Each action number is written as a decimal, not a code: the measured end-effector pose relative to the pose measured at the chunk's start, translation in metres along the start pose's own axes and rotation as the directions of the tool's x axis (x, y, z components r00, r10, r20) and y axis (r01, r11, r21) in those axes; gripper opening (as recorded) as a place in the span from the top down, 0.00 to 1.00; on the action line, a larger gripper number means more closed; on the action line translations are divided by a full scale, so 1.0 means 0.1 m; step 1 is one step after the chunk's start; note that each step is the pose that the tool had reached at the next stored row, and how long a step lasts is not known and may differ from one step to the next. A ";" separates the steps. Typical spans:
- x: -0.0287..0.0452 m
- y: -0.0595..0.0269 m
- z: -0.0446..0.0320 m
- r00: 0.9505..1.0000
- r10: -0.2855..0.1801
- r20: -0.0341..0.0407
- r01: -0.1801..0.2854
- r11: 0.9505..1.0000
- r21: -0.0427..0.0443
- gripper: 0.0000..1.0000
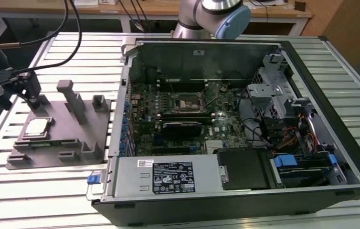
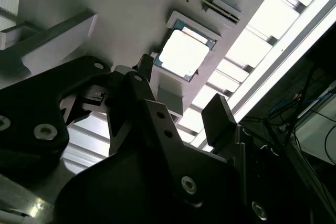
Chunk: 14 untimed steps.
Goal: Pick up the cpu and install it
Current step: 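Pick up the cpu and move it towards the insertion slot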
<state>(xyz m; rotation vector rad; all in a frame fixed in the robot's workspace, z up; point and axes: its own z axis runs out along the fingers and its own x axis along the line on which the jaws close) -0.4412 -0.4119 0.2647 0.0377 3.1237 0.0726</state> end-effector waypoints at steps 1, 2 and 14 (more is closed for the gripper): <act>0.001 -0.004 0.014 1.000 -0.004 -0.001 0.004 1.000 0.000 0.36; 0.001 -0.007 0.027 1.000 -0.011 -0.005 0.011 1.000 0.000 0.36; 0.013 -0.031 0.200 0.997 -0.068 -0.022 0.068 0.998 -0.001 0.36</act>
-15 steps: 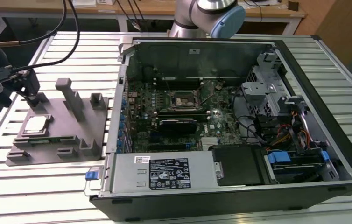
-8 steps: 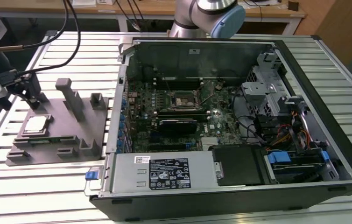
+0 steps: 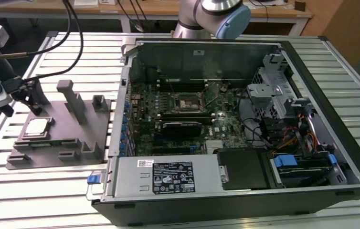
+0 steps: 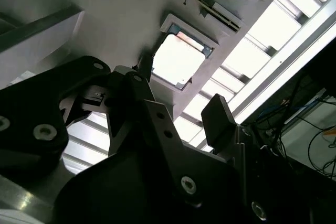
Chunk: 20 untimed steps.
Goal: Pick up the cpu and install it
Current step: 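Pick up the cpu and move it towards the insertion slot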
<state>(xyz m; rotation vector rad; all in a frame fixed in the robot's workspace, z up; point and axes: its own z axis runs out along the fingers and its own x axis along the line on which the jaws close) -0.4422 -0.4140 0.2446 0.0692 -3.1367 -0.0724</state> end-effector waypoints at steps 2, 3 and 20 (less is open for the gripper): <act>0.001 -0.002 0.034 1.000 -0.007 0.000 0.007 1.000 0.000 0.36; 0.001 -0.004 0.052 1.000 -0.007 0.000 0.007 1.000 0.000 0.36; 0.000 -0.011 0.202 1.000 -0.007 -0.004 0.007 1.000 0.000 0.36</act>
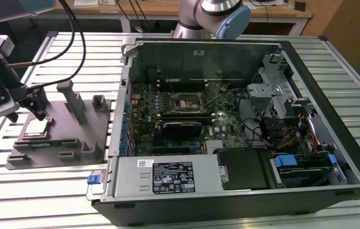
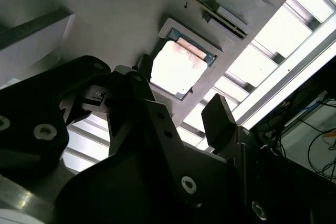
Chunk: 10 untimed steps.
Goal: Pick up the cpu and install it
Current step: 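Pick up the cpu and move it towards the insertion slot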
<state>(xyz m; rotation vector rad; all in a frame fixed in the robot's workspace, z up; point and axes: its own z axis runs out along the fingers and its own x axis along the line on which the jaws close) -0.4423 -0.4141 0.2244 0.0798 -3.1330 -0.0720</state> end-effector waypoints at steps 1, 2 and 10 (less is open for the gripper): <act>0.000 0.000 0.002 1.000 0.000 0.000 0.000 1.000 0.000 0.36; 0.000 0.000 0.005 1.000 0.000 0.000 0.000 1.000 0.000 0.36; -0.001 -0.004 0.091 1.000 0.000 0.000 0.000 1.000 0.000 0.36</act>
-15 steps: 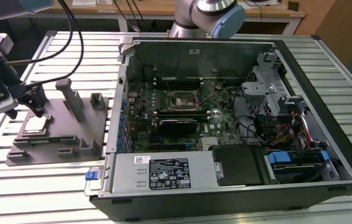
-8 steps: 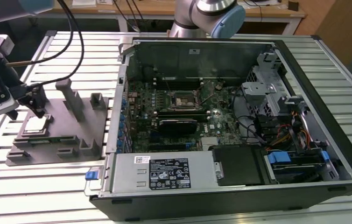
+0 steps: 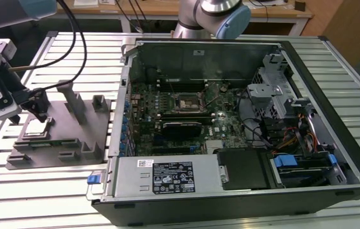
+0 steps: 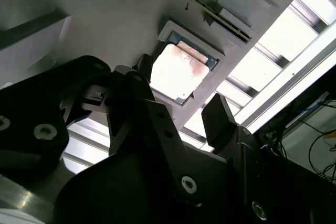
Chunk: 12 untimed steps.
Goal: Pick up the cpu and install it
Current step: 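Pick up the cpu and move it towards the insertion slot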
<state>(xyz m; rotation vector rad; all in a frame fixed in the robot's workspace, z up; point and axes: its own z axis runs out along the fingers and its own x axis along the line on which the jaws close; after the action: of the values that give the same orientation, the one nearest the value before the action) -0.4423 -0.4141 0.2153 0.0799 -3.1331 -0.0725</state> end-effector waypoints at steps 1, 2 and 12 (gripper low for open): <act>0.000 -0.001 0.013 1.000 0.000 0.000 0.000 1.000 0.000 0.36; 0.000 -0.001 0.023 1.000 0.001 0.000 -0.001 1.000 0.000 0.36; 0.009 0.005 0.102 1.000 0.010 0.000 -0.010 1.000 0.000 0.36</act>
<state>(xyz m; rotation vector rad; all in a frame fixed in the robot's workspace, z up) -0.4432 -0.4132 0.2051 0.0641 -3.1336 -0.0725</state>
